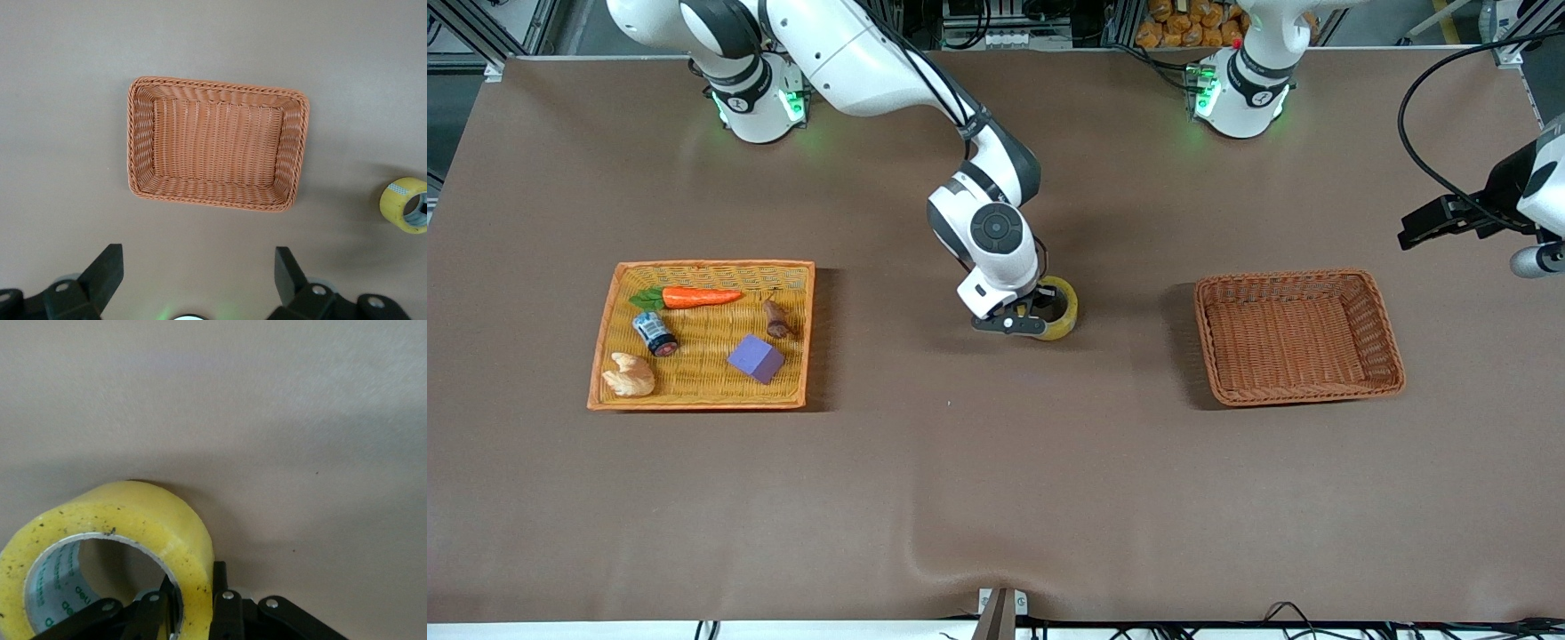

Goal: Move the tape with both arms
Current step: 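Carry the tape roll with the right gripper to the table middle, then set down the tape, open the right gripper while the left gripper approaches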

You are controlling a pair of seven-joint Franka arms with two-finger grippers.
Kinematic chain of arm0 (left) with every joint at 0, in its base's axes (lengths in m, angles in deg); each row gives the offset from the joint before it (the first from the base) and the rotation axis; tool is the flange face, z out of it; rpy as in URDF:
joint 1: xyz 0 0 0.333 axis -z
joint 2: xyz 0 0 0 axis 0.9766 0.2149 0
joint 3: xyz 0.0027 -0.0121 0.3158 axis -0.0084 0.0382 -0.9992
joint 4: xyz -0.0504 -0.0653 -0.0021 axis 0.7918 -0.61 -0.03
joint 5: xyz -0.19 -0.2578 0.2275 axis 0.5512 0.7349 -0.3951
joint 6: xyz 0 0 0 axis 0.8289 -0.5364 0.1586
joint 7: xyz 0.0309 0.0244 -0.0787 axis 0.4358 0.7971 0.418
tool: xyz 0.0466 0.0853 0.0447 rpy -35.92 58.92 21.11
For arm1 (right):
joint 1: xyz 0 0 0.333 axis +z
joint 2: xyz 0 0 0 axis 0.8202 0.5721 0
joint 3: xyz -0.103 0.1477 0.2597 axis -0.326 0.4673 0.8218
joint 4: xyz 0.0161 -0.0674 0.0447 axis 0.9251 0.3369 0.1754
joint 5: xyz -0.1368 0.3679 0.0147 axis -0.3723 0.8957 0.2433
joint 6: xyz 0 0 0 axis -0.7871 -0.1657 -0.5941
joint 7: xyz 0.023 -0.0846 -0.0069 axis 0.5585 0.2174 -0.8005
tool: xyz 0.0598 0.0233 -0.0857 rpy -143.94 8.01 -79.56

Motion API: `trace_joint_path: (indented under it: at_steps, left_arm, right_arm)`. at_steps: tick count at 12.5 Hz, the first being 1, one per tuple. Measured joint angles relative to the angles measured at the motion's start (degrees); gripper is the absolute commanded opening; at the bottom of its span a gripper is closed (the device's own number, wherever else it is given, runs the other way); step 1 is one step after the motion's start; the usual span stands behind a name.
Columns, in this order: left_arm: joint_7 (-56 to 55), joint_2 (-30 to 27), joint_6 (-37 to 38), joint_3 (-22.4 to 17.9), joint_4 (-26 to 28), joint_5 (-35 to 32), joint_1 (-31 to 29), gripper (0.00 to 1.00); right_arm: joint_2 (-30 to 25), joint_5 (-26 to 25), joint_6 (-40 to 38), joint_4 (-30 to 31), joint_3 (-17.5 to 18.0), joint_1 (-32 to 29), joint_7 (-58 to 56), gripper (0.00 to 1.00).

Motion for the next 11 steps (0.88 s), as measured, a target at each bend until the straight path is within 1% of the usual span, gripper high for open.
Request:
trace_joint_path:
  at_steps: [1,2,4,6,7,9,11]
  left_arm:
    - [0.0,0.11,0.01,0.15,0.09,0.0,0.09,1.0]
    - [0.0,0.21,0.03,0.44,0.27,0.0,0.2,1.0]
    - [0.0,0.34,0.04,2.16,0.98,0.22,0.3,1.0]
    - [-0.65,0.48,-0.65,6.03,2.28,0.31,0.44,1.0]
    - [-1.63,0.55,-1.76,8.25,3.34,0.33,0.51,1.0]
    - [-3.37,0.74,-5.07,12.84,6.07,0.52,0.68,1.0]
    - [-4.24,0.96,-10.62,16.59,10.21,2.71,0.92,1.0]
  right_arm:
    - [0.02,-0.02,0.0,-0.2,-0.03,0.07,0.11,0.88]
    - [0.01,-0.02,0.0,-0.43,-0.09,0.07,0.19,1.0]
    - [-0.12,-0.02,0.0,-1.46,-0.52,0.04,0.27,1.0]
    - [-1.41,0.0,-0.8,-2.91,-1.47,-0.35,0.45,1.0]
    - [-3.26,0.02,-3.58,-3.55,-2.02,-1.27,0.63,1.0]
    - [-9.17,0.0,-10.91,-3.8,-2.49,-4.3,0.29,1.0]
    - [-15.74,-0.01,-14.72,-1.25,-2.84,-7.92,-3.32,1.0]
